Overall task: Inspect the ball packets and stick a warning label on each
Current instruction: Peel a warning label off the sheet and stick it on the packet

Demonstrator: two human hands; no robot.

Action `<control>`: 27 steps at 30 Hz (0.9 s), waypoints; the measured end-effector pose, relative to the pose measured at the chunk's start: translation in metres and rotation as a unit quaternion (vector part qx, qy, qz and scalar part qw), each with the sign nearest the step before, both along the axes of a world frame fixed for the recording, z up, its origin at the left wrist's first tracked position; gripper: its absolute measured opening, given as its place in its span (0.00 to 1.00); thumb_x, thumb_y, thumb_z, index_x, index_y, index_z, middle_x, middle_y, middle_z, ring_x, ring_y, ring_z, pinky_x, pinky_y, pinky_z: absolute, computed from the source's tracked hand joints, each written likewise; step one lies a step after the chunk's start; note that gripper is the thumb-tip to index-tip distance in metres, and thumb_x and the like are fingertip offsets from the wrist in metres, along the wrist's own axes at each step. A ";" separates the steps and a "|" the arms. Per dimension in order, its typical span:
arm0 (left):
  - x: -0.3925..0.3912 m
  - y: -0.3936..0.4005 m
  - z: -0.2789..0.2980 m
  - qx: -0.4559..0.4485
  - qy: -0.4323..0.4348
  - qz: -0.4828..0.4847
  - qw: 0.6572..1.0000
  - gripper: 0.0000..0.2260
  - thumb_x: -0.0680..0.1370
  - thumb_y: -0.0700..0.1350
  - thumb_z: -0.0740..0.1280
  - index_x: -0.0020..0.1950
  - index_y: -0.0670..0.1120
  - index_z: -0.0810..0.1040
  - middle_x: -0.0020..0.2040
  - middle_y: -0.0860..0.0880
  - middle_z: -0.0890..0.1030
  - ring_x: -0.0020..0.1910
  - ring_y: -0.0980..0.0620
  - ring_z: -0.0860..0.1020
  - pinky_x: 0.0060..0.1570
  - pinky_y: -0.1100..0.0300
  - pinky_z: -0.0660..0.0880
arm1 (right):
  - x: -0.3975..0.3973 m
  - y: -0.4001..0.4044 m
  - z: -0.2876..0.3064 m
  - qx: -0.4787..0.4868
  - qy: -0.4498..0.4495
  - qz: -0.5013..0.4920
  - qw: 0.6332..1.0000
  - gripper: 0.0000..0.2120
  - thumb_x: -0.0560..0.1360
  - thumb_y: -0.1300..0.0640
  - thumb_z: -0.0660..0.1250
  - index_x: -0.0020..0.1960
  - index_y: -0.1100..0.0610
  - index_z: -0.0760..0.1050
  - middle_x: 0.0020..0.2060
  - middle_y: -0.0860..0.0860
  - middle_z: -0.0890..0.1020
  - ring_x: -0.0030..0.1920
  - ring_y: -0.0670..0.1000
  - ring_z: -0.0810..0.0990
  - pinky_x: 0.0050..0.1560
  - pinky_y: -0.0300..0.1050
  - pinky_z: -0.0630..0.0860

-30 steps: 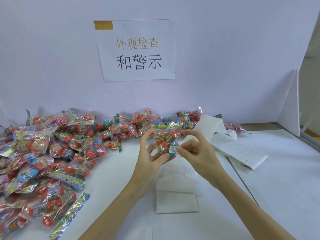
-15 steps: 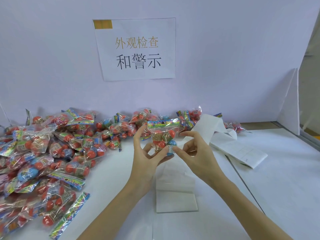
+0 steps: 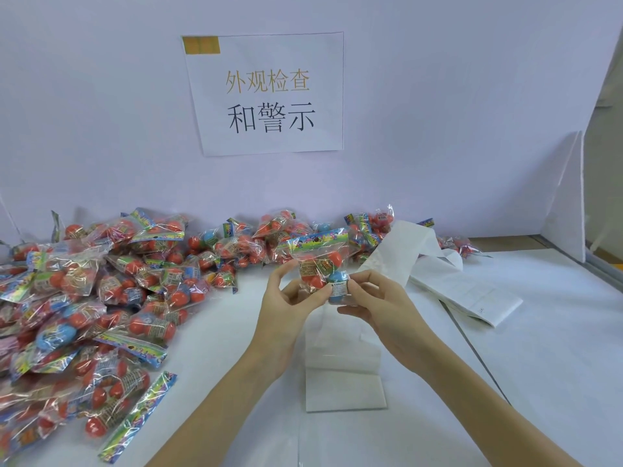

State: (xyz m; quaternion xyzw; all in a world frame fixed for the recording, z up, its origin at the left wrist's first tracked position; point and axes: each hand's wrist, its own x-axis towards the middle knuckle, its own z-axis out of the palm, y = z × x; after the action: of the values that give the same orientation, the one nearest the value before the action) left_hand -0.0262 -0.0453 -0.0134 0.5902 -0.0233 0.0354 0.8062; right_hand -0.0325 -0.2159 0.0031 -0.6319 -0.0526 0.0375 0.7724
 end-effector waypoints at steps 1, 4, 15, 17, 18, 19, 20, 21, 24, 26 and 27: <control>0.000 0.000 0.000 0.008 -0.002 0.006 1.000 0.31 0.70 0.45 0.81 0.68 0.56 0.72 0.43 0.45 0.82 0.48 0.47 0.84 0.49 0.63 0.80 | 0.000 0.002 0.000 -0.012 -0.005 -0.003 1.000 0.09 0.82 0.57 0.69 0.59 0.62 0.79 0.48 0.56 0.88 0.50 0.53 0.87 0.52 0.42 0.83; -0.002 0.000 0.001 0.029 0.000 0.004 1.000 0.33 0.67 0.46 0.83 0.68 0.57 0.73 0.48 0.44 0.86 0.50 0.49 0.85 0.49 0.63 0.80 | -0.002 0.004 -0.002 -0.053 -0.018 -0.020 0.998 0.11 0.78 0.56 0.74 0.59 0.58 0.80 0.49 0.57 0.87 0.49 0.53 0.88 0.50 0.41 0.83; 0.003 0.013 0.010 -0.055 0.032 -0.044 0.997 0.17 0.71 0.46 0.77 0.58 0.40 0.86 0.55 0.40 0.87 0.48 0.49 0.86 0.51 0.62 0.82 | 0.004 -0.005 -0.004 0.142 0.029 0.038 0.989 0.18 0.76 0.54 0.73 0.62 0.63 0.82 0.57 0.60 0.86 0.58 0.55 0.86 0.57 0.39 0.81; 0.003 0.013 0.011 -0.061 0.013 -0.031 0.998 0.17 0.72 0.46 0.76 0.59 0.40 0.86 0.55 0.41 0.87 0.49 0.49 0.87 0.52 0.62 0.82 | 0.004 -0.005 -0.004 0.181 0.041 0.059 0.981 0.17 0.78 0.56 0.70 0.64 0.63 0.82 0.60 0.59 0.85 0.61 0.55 0.85 0.58 0.39 0.81; 0.004 0.014 0.010 -0.066 0.003 -0.030 0.997 0.18 0.73 0.46 0.75 0.60 0.39 0.85 0.56 0.41 0.87 0.50 0.49 0.87 0.53 0.62 0.82 | 0.004 -0.004 -0.004 0.193 0.044 0.062 0.978 0.16 0.79 0.57 0.69 0.64 0.62 0.83 0.61 0.59 0.85 0.62 0.55 0.85 0.57 0.39 0.81; 0.004 0.014 0.010 -0.069 -0.004 -0.033 0.997 0.18 0.74 0.45 0.74 0.61 0.39 0.85 0.56 0.41 0.87 0.51 0.49 0.87 0.54 0.61 0.82 | 0.005 -0.004 -0.004 0.202 0.048 0.059 0.976 0.15 0.79 0.57 0.69 0.62 0.61 0.84 0.61 0.58 0.85 0.62 0.54 0.84 0.57 0.38 0.81; 0.004 0.014 0.011 -0.067 -0.011 -0.038 0.997 0.17 0.74 0.45 0.73 0.61 0.39 0.85 0.57 0.41 0.87 0.52 0.49 0.87 0.56 0.60 0.82 | 0.006 -0.004 -0.004 0.208 0.052 0.055 0.975 0.14 0.79 0.57 0.69 0.61 0.61 0.85 0.61 0.58 0.85 0.62 0.54 0.85 0.56 0.38 0.81; 0.004 0.013 0.011 -0.060 -0.020 -0.045 0.997 0.15 0.75 0.45 0.72 0.60 0.41 0.86 0.57 0.41 0.87 0.53 0.50 0.86 0.57 0.59 0.82 | 0.007 -0.005 -0.004 0.213 0.056 0.050 0.974 0.14 0.79 0.57 0.69 0.61 0.61 0.85 0.61 0.58 0.85 0.62 0.54 0.85 0.56 0.38 0.81; 0.002 0.012 0.012 -0.045 -0.047 -0.058 0.996 0.11 0.80 0.46 0.68 0.58 0.48 0.88 0.59 0.43 0.86 0.56 0.49 0.86 0.57 0.61 0.81 | 0.008 -0.006 -0.005 0.222 0.065 0.041 0.972 0.12 0.80 0.60 0.67 0.61 0.62 0.84 0.60 0.59 0.86 0.60 0.53 0.86 0.54 0.38 0.82; 0.002 0.013 0.012 -0.041 -0.054 -0.055 0.996 0.11 0.82 0.43 0.66 0.58 0.49 0.88 0.59 0.43 0.86 0.57 0.48 0.86 0.58 0.59 0.81 | 0.009 -0.006 -0.005 0.221 0.071 0.037 0.972 0.12 0.82 0.62 0.65 0.61 0.63 0.83 0.59 0.59 0.86 0.58 0.53 0.86 0.52 0.38 0.82; 0.002 0.013 0.011 -0.040 -0.054 -0.054 0.996 0.12 0.83 0.40 0.65 0.58 0.49 0.88 0.59 0.43 0.86 0.57 0.46 0.86 0.59 0.58 0.81 | 0.009 -0.006 -0.005 0.218 0.073 0.035 0.973 0.12 0.82 0.62 0.65 0.62 0.64 0.82 0.59 0.59 0.86 0.58 0.53 0.86 0.52 0.38 0.82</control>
State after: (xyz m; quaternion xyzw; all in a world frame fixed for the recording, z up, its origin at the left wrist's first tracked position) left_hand -0.0237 -0.0318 -0.0021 0.5522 -0.0977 0.0245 0.8276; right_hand -0.0231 -0.2218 -0.0015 -0.4412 -0.0257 0.0982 0.8917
